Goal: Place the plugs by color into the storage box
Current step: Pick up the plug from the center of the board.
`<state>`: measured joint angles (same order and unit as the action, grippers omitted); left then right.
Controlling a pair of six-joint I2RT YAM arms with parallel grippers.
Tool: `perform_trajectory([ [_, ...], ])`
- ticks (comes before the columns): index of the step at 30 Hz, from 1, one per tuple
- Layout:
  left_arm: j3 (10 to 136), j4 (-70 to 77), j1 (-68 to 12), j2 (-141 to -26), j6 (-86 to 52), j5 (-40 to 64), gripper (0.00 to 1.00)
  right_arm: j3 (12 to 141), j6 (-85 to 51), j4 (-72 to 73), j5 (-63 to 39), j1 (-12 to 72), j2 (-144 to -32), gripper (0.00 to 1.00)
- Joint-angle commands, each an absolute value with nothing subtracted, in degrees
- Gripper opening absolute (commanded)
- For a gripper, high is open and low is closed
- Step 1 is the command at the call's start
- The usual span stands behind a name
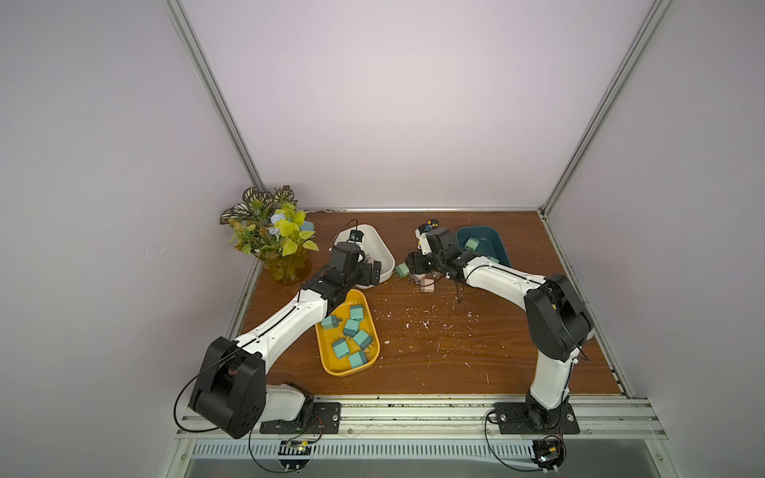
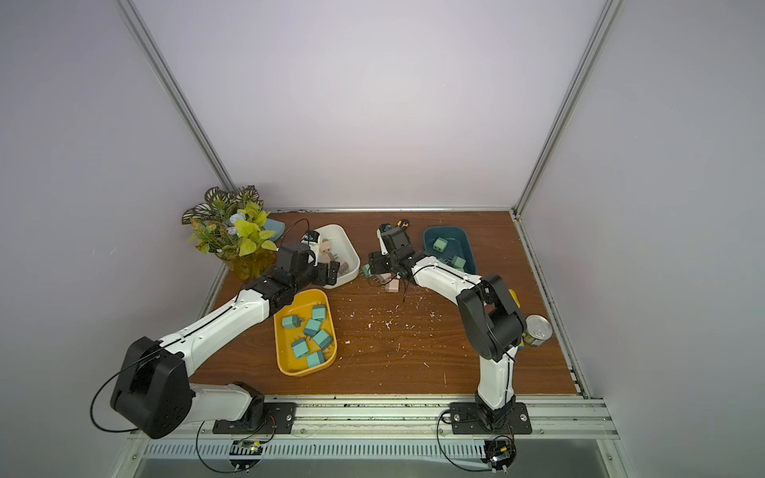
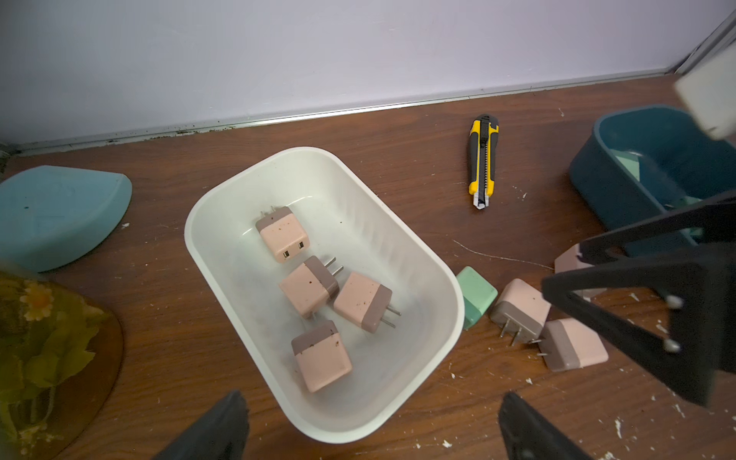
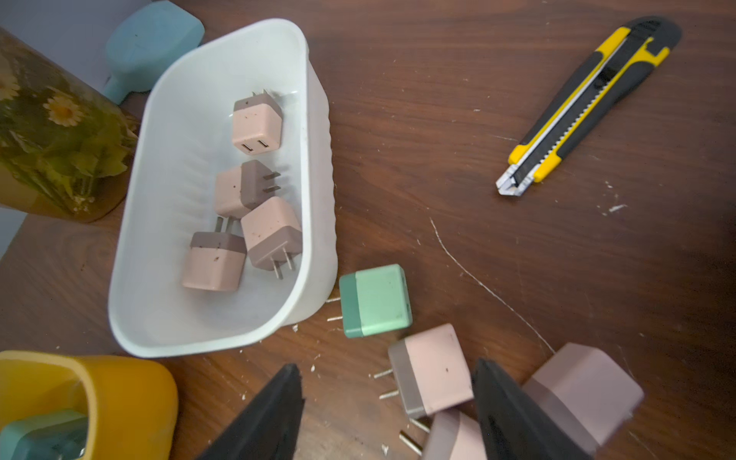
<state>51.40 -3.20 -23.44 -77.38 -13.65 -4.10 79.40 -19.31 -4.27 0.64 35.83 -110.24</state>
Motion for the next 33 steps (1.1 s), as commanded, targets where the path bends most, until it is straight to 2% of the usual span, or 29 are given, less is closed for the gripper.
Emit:
perform_trajectory([
  [1,52.8,-2.2,-20.9,-78.5,-16.0,0.1,0.99,83.9,-17.5,-7.7,-1.4,36.2,-112.8,0.73],
  [11,54.4,-1.7,-16.0,-83.6,-17.8,13.5,0.99,97.4,-14.1,-12.3,-3.8,36.3,-125.0,0.73],
  [21,54.5,-1.8,-15.8,-83.8,-17.6,14.4,0.99,96.5,-11.4,-11.2,-7.3,36.4,-126.9,0.71],
  [26,54.5,-1.7,-15.8,-84.0,-17.8,15.1,0.99,97.3,-11.2,-11.9,-6.7,36.6,-128.2,0.65],
  [33,54.6,-1.8,-15.8,-83.7,-17.4,15.4,1.00,97.8,-10.1,-13.4,-4.1,36.9,-128.9,0.65],
])
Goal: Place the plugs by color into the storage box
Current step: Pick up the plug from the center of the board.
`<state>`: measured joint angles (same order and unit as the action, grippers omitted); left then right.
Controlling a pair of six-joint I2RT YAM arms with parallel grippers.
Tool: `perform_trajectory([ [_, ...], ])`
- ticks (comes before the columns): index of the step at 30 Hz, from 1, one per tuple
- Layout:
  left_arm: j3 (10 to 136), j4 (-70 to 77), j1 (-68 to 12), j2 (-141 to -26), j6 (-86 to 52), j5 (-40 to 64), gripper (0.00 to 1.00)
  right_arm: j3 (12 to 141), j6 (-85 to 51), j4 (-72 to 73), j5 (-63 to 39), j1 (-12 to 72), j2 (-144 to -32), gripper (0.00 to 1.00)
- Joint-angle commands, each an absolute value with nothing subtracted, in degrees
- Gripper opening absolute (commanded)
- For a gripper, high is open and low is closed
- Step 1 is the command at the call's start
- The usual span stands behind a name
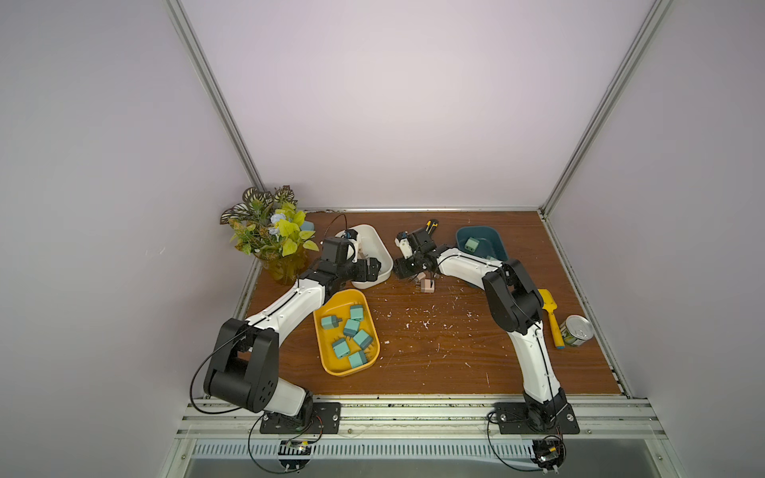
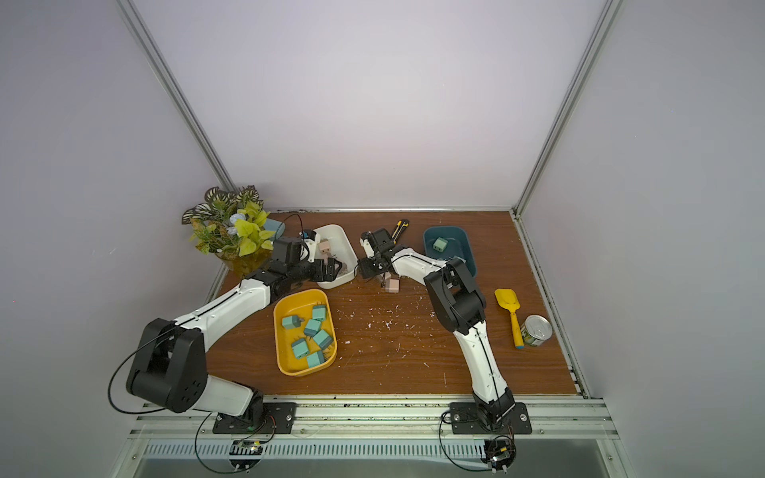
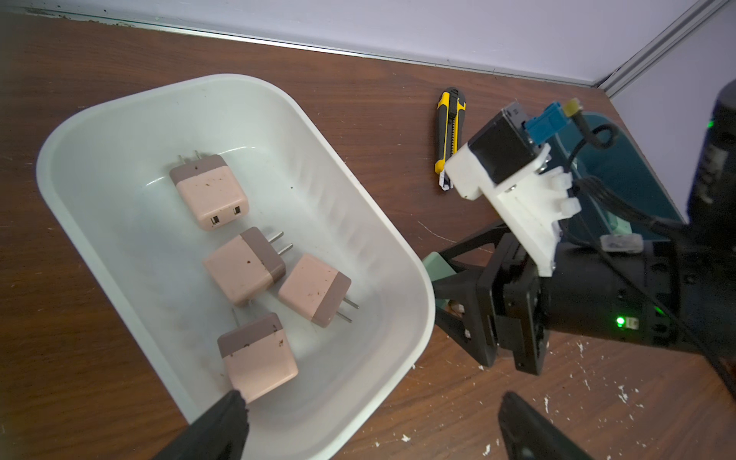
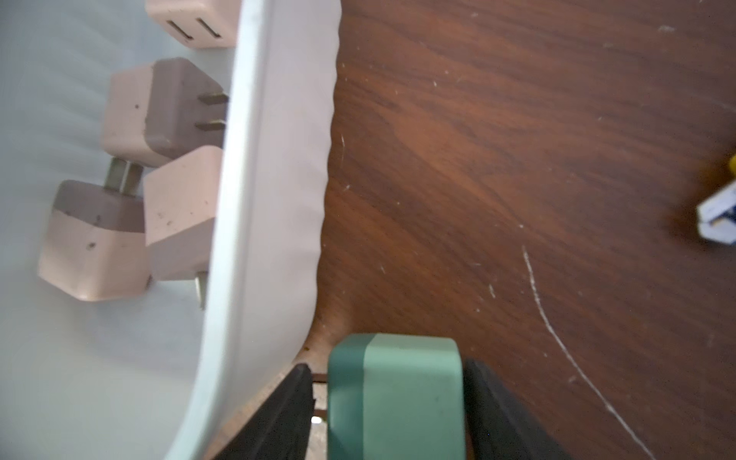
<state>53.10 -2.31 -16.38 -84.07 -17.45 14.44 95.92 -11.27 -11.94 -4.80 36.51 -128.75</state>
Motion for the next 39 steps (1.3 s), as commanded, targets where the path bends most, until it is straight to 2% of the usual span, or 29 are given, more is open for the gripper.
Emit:
perform_trajectory([
  [1,54.6,-1.8,-15.8,-83.8,-17.4,15.5,0.99,97.8,-9.9,-13.6,-4.0,36.9,-128.9,0.64],
  [7,54.6,-1.8,-15.8,-83.6,-17.2,15.6,0.99,96.5,-9.9,-13.3,-2.3,37.1,-127.2,0.54],
  [13,54.8,-2.0,-15.8,-83.4,-16.9,15.5,0.98,94.1,-10.5,-11.2,-1.6,37.2,-123.5,0.48],
  [30,54.9,-2.9,-15.8,-82.4,-16.4,16.8,0.97,83.9,-13.9,-6.0,-4.8,37.9,-113.1,0.44],
  [39,55.0,-3.6,-19.1,-82.2,-15.3,15.6,0.97,74.2,-15.1,-4.0,-3.8,38.5,-104.5,0.44],
])
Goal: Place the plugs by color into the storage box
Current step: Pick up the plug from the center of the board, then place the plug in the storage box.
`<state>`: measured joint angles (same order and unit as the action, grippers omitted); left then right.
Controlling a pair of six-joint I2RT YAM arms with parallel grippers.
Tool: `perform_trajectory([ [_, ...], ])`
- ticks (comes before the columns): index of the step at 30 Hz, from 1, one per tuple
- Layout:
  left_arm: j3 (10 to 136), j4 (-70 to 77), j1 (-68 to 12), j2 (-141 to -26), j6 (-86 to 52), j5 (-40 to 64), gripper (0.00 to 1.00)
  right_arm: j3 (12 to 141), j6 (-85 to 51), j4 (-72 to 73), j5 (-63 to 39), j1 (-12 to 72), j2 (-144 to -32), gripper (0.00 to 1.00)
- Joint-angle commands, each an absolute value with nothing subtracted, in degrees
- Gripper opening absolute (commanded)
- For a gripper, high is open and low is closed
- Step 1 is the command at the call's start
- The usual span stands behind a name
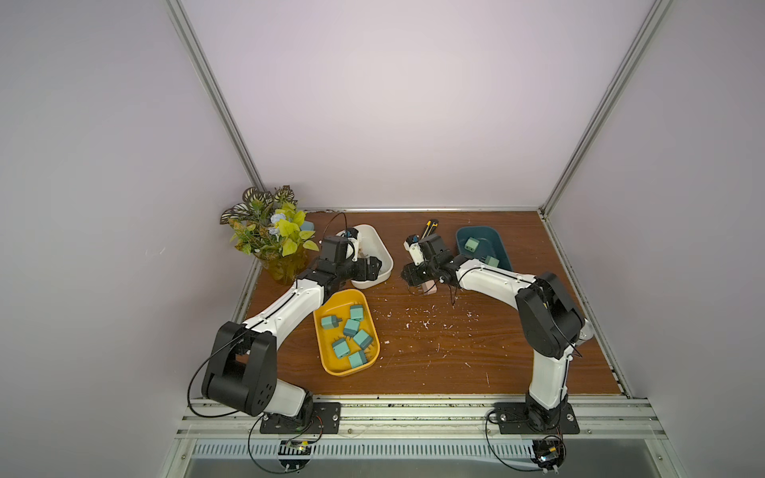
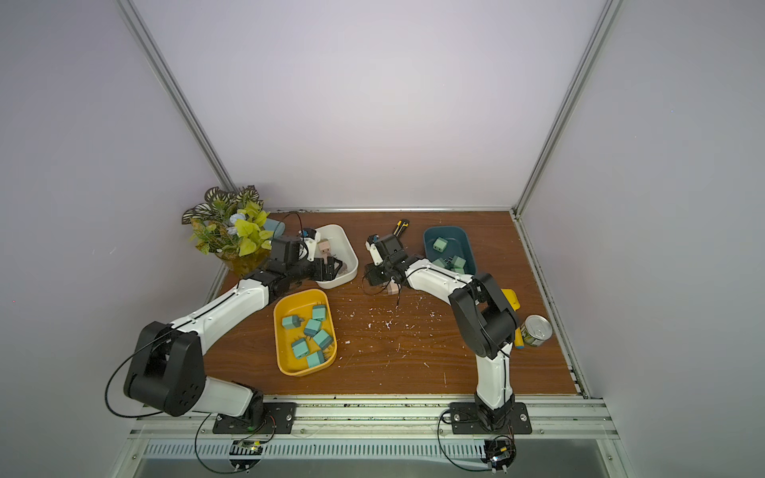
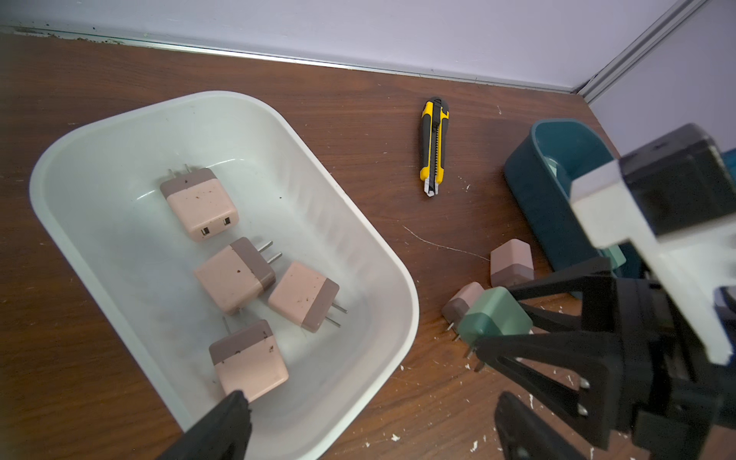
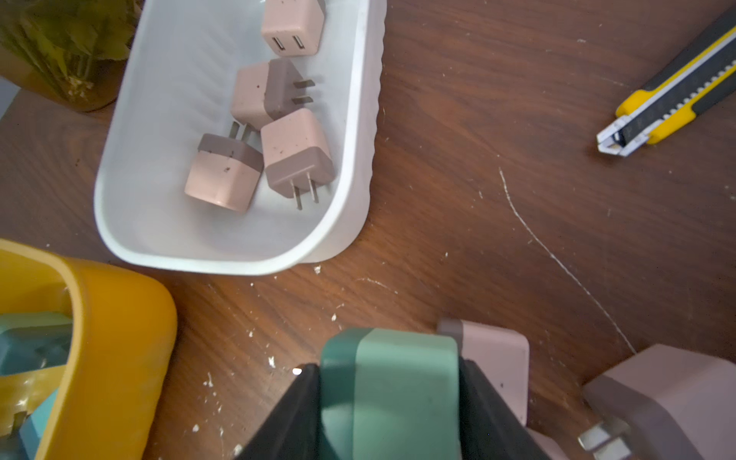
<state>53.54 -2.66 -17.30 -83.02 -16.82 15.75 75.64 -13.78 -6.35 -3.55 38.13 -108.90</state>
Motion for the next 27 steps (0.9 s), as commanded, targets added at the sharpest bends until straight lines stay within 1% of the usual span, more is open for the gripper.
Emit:
perform_trajectory([
  [1,55.1,-3.7,-19.8,-82.3,-15.0,15.3,0.96,73.4,-15.2,-3.9,-3.8,38.5,-103.6,0.44],
  [5,55.9,-3.6,-22.6,-83.2,-15.5,15.4,0.95,70.5,-15.4,-4.0,-3.6,38.5,-99.7,0.44],
  [14,59.2,3.7,-26.4,-88.7,-25.0,21.0,0.91,67.1,-12.8,-7.3,1.3,36.9,-94.9,0.44],
  [21,65.1,2.8,-31.9,-95.5,-25.1,20.3,0.91,62.0,-12.2,-7.1,1.7,31.0,-89.4,0.44],
  [27,68.7,2.8,-35.8,-100.0,-26.1,21.2,0.91,58.6,-11.8,-8.3,3.2,25.8,-86.8,0.45],
])
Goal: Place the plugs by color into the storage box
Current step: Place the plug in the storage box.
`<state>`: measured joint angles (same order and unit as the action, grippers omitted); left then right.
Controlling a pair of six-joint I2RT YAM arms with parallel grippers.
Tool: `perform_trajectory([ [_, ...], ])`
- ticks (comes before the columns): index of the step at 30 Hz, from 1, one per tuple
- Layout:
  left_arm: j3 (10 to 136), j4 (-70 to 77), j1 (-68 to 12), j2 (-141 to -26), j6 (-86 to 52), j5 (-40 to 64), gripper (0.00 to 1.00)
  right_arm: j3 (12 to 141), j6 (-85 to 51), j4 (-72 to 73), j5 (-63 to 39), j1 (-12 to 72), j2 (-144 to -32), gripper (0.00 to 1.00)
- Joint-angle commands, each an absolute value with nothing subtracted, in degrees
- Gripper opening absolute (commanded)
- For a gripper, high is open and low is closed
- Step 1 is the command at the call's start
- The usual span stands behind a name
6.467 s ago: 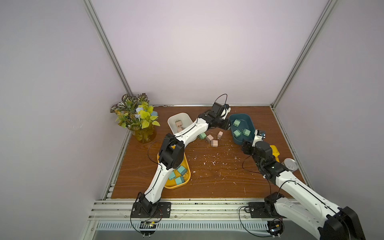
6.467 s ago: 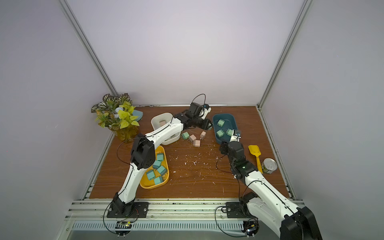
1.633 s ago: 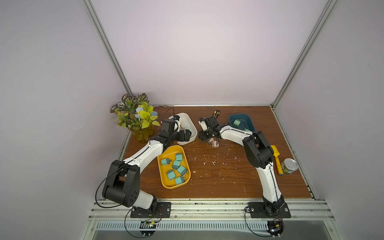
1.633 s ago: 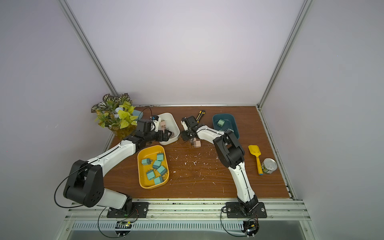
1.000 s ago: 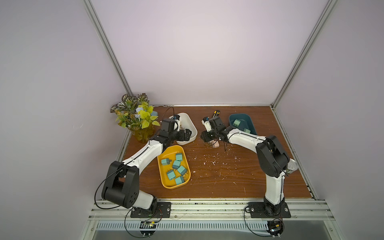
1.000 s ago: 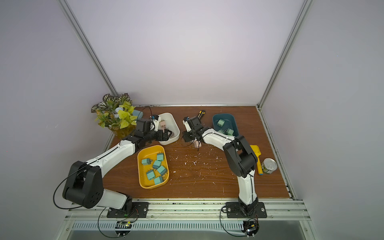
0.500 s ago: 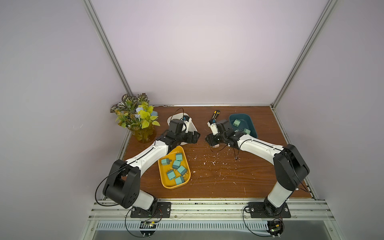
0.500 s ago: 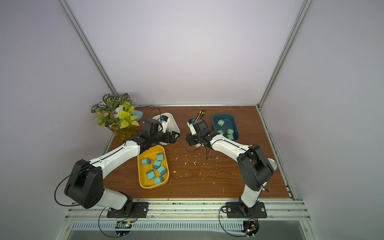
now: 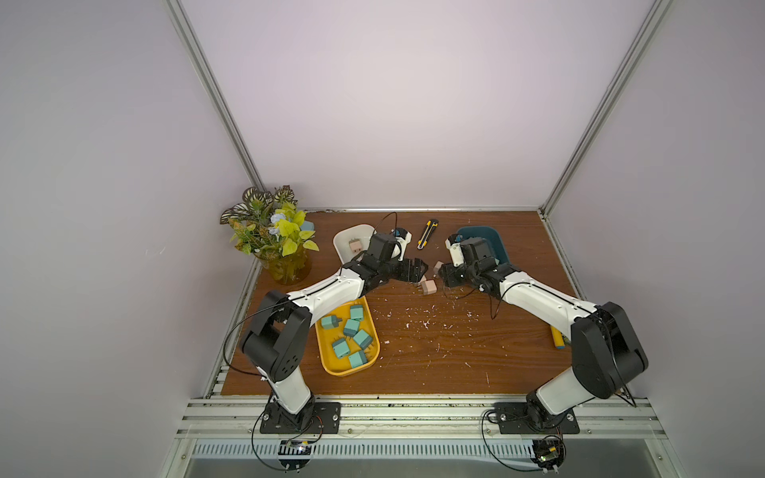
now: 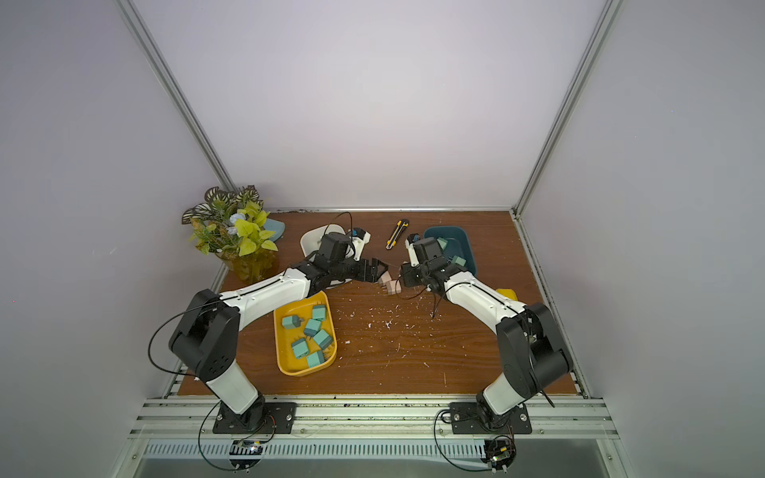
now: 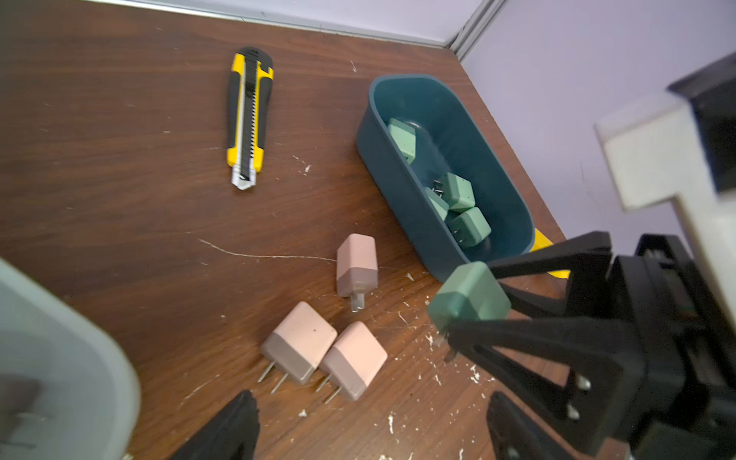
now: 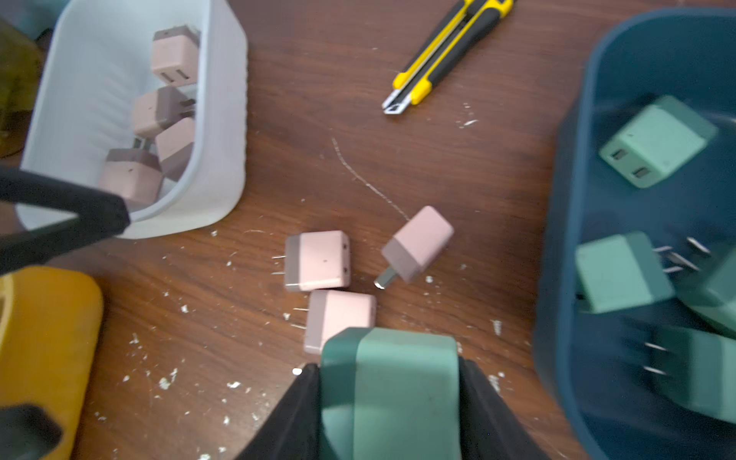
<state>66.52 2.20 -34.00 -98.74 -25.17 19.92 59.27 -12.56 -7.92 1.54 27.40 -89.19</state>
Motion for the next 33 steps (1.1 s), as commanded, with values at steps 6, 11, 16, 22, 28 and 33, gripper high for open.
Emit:
perform_trajectory([
  [6,71.7,3.5,-39.4,-103.1,-26.5,21.9,0.91,55.0,-13.6,-6.2,1.9,21.5,-85.3,0.46],
  [11,73.9,4.1,-40.5,-105.9,-28.2,23.8,0.91,54.1,-14.8,-5.0,0.2,19.7,-85.2,0.46],
  [16,73.8,4.8,-40.5,-106.6,-28.9,24.4,0.91,54.0,-14.8,-4.1,0.1,18.3,-85.9,0.46],
  [22,72.6,6.8,-40.8,-107.5,-30.1,25.0,0.91,57.5,-13.2,-4.9,1.8,16.3,-89.5,0.46],
  [28,73.5,10.2,-41.6,-108.6,-31.0,24.8,0.90,61.8,-12.8,-4.1,2.1,14.0,-94.4,0.47],
  [33,75.9,16.9,-41.6,-112.2,-35.2,24.4,0.89,64.4,-15.1,-1.7,0.6,12.5,-98.6,0.49],
])
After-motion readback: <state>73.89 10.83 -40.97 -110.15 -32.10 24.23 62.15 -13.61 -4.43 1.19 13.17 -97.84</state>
